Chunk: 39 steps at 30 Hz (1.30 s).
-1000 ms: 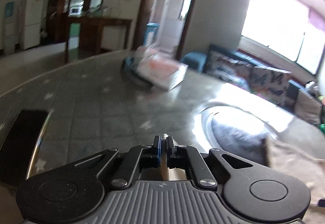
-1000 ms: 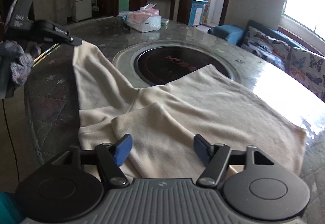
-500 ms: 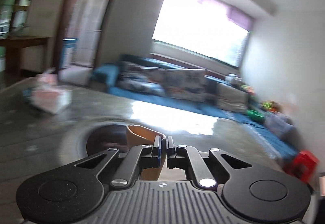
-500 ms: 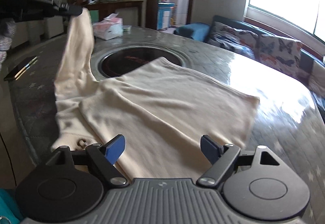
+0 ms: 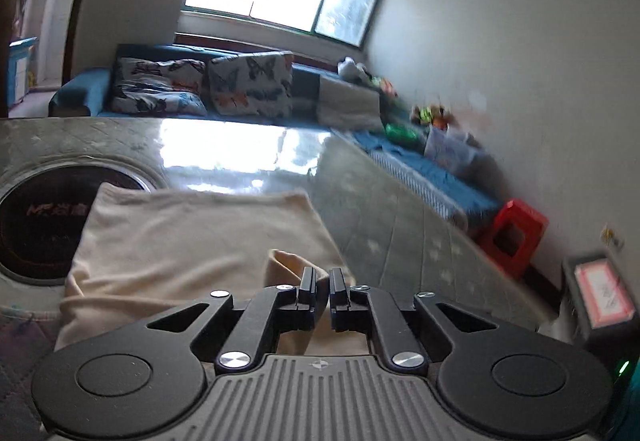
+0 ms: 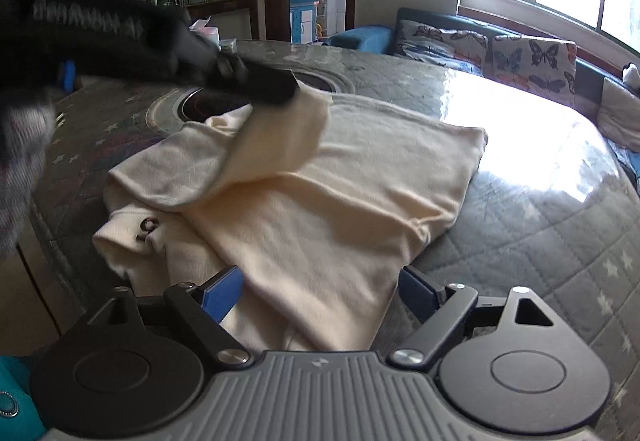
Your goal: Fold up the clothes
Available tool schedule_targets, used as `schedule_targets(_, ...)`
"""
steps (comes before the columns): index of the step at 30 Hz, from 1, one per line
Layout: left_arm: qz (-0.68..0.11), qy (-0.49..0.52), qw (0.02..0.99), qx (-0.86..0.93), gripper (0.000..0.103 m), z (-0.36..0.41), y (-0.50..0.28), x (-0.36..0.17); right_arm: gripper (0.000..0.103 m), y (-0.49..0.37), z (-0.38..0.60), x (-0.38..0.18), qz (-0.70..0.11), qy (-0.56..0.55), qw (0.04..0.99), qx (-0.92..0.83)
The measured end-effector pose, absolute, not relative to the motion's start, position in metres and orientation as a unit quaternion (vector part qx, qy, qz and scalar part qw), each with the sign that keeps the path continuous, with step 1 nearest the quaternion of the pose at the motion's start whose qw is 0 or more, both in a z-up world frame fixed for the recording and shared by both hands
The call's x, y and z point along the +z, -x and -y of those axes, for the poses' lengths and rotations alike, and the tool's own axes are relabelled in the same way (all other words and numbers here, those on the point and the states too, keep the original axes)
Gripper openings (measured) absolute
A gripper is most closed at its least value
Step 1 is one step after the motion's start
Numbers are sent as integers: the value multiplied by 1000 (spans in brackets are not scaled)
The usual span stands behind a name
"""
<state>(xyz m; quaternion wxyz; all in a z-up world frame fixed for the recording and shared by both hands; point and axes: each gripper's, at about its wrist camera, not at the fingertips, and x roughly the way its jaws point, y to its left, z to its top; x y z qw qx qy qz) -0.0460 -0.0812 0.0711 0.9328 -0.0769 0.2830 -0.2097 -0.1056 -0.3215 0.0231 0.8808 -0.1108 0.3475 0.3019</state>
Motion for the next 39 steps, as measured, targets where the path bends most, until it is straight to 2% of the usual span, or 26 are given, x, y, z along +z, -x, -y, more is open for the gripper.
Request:
schedule_targets(3, -301, 72, 924, -223, 21, 75, 55, 59, 95, 105, 322, 21, -352, 110, 880, 300)
schedule_targets(5, -304, 68, 923, -225, 35, 67, 60, 56, 96, 105, 322, 20, -355, 109, 879, 299)
schedule_targets(7, -300, 64, 926, -221, 41, 56, 66, 58, 99, 105, 322, 18, -358, 108, 878, 298)
schedule_targets(9, -293, 59, 931, -208, 41, 41, 72, 59, 103, 105, 322, 17, -360, 107, 878, 297)
schedule_targets(19, -325, 67, 939, -87, 39, -41, 75, 34, 103, 105, 322, 13, -363, 105, 879, 292)
schedule_targets(24, -335, 51, 937, -82, 40, -46, 81, 23, 103, 105, 321, 14, -362, 107, 878, 295)
schedule_targets(34, -311, 54, 946, -75, 41, -51, 75, 42, 102, 102, 323, 43, -335, 102, 888, 296)
schedule_targets(36, -315, 54, 945, -74, 41, -50, 73, 40, 98, 99, 321, 44, -341, 94, 885, 303)
schedule_targets(39, -318, 49, 944, -78, 41, -47, 74, 37, 80, 94, 317, 41, -356, 82, 877, 312)
